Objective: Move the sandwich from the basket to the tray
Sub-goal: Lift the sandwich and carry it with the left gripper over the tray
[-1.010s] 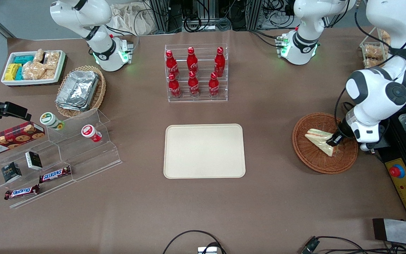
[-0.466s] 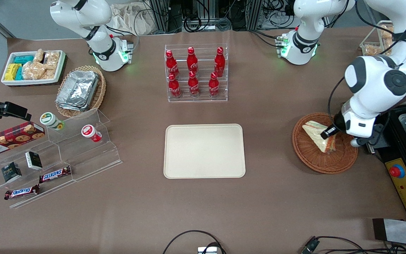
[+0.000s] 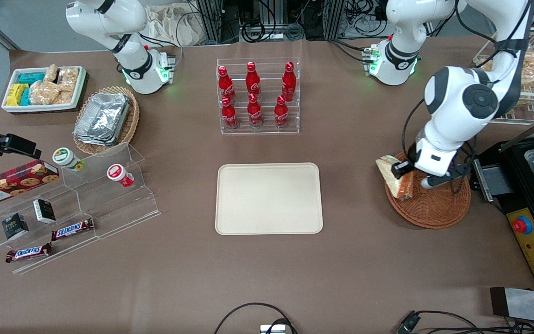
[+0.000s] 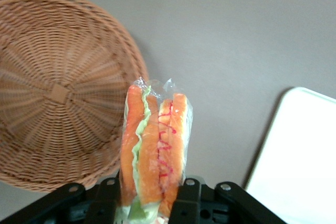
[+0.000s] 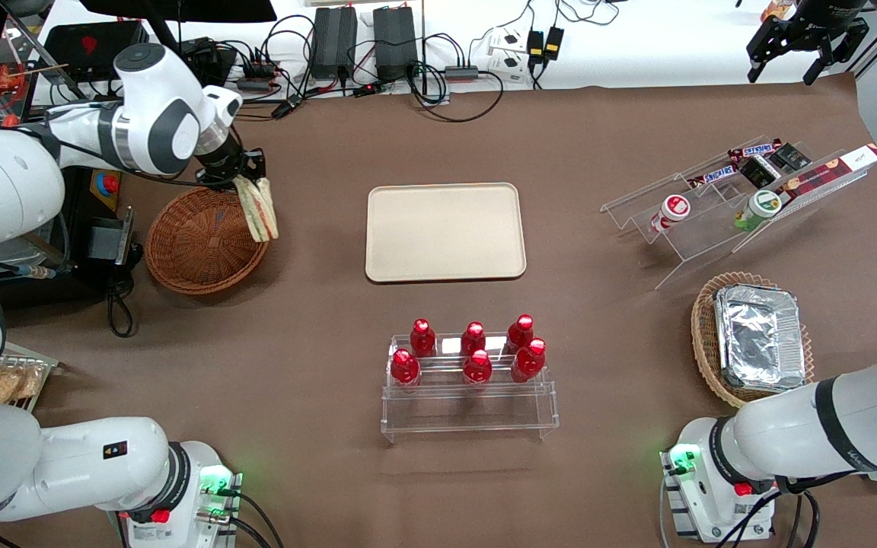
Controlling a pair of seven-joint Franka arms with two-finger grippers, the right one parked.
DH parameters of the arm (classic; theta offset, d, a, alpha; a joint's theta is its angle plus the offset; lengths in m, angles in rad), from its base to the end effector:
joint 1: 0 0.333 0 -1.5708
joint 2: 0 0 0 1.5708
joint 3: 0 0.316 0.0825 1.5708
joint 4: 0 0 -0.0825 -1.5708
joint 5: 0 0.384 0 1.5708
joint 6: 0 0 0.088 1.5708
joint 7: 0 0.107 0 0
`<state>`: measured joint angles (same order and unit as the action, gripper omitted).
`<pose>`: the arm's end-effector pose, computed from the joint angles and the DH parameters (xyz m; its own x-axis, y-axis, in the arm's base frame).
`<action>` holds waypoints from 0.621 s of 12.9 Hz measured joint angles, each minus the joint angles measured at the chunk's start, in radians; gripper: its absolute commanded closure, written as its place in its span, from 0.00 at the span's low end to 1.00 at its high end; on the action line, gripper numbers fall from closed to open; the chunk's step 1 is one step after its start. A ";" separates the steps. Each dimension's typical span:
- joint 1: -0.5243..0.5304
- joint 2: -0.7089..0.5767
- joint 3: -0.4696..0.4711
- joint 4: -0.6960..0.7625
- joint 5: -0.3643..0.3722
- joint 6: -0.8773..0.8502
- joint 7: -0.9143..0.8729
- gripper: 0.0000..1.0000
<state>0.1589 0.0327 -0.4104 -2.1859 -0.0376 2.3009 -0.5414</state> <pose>0.5280 -0.1357 0.3823 0.9491 0.3109 0.0500 0.3065 -0.9485 0.0803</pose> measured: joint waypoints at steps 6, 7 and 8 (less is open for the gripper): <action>-0.001 0.041 -0.149 0.041 0.095 -0.005 0.002 0.68; -0.001 0.053 -0.173 0.052 0.106 -0.005 0.002 0.68; -0.001 0.064 -0.193 0.059 0.119 -0.005 0.002 0.68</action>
<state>0.1581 0.0966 -0.6032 -2.1267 0.0817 2.2959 -0.5392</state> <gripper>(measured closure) 0.678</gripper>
